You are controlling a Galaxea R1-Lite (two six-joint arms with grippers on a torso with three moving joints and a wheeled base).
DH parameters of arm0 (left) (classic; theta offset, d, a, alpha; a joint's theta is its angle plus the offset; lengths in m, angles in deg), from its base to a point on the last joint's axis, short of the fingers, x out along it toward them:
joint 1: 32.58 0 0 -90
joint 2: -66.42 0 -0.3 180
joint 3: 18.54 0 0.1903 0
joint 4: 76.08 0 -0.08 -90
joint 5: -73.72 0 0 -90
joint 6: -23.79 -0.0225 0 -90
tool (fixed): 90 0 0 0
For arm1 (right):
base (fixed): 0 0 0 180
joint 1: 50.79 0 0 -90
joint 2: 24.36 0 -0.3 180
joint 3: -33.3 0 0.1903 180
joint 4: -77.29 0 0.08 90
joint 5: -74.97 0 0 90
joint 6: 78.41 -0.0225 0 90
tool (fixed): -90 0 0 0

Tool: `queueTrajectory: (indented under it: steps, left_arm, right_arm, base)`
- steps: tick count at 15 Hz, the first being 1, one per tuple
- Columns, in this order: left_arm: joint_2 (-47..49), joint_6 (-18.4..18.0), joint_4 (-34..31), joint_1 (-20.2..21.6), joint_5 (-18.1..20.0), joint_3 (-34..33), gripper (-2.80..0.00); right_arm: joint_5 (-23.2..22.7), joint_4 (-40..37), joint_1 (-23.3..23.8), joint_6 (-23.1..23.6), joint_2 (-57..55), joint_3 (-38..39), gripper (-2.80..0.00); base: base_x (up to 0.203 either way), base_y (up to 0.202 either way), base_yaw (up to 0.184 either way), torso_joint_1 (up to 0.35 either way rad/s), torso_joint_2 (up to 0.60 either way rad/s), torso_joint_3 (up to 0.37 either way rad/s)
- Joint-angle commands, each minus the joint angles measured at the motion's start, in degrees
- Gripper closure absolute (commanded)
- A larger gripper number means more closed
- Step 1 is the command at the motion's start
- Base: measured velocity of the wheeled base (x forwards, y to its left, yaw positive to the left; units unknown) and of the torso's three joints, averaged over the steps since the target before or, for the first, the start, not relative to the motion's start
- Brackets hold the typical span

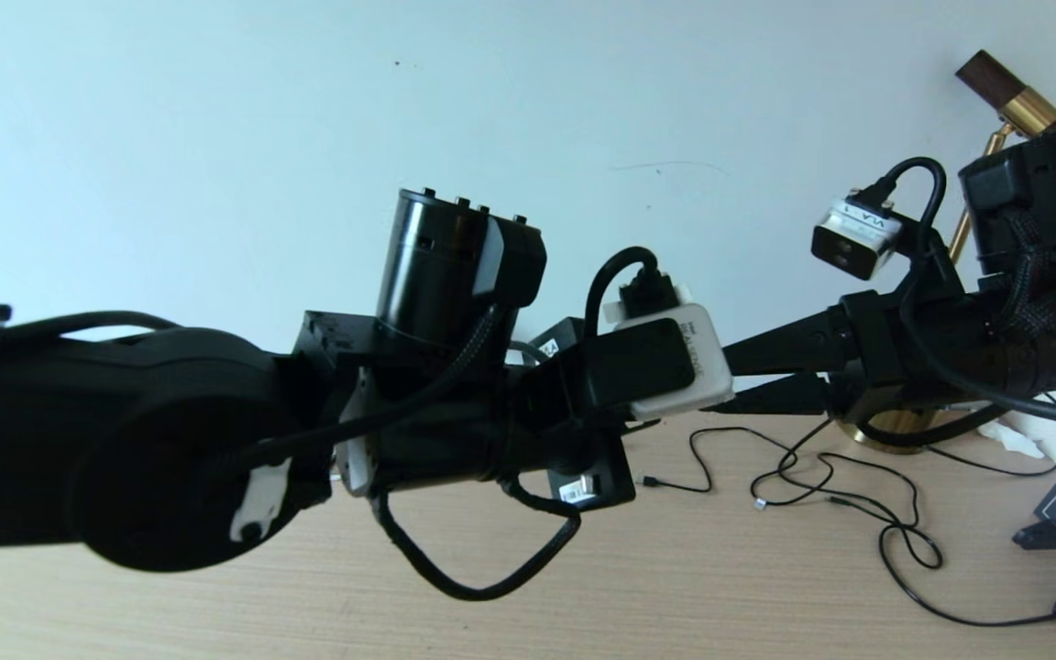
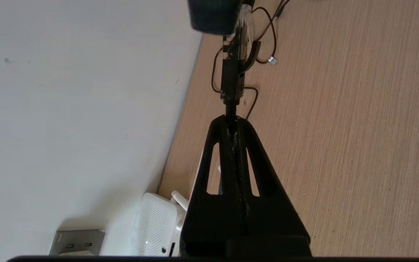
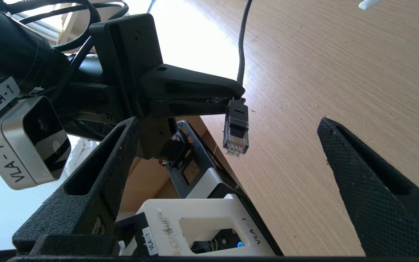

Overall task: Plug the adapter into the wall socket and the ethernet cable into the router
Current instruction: Hand it to the other hand

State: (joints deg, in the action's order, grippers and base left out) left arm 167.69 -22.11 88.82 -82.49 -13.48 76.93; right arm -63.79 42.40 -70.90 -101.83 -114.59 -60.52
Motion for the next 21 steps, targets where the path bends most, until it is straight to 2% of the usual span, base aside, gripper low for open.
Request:
queueTrajectory:
  steps: [1, 5, 6, 21]
  left_arm:
    - [0.07, -0.23, 0.08, -0.36, 0.01, -0.04, 0.0]
    - [-0.11, -0.14, 0.08, -0.72, 0.01, -0.3, 0.0]
    - [-0.11, -0.14, 0.08, -0.78, 0.01, -0.3, 0.0]
    - [0.46, 2.05, 2.72, -0.72, -0.48, -0.52, 0.0]
  right_arm:
    - [-0.28, -0.08, -0.02, -0.22, -0.2, -0.22, -2.8]
    - [-0.19, -0.08, -0.02, -0.05, -0.2, -0.04, -2.8]
    - [-0.11, -0.08, -0.02, 0.04, -0.29, -0.04, 0.0]
    - [-0.19, -0.16, -0.28, -0.4, 0.32, 1.72, 0.0]
  base:
    - [0.0, 0.0, 0.0, 0.0, 0.0, 0.0]
    - [0.0, 0.0, 0.0, 0.0, 0.0, 0.0]
    - [0.0, 0.0, 0.0, 0.0, 0.0, 0.0]
    - [0.0, 0.0, 0.0, 0.0, 0.0, 0.0]
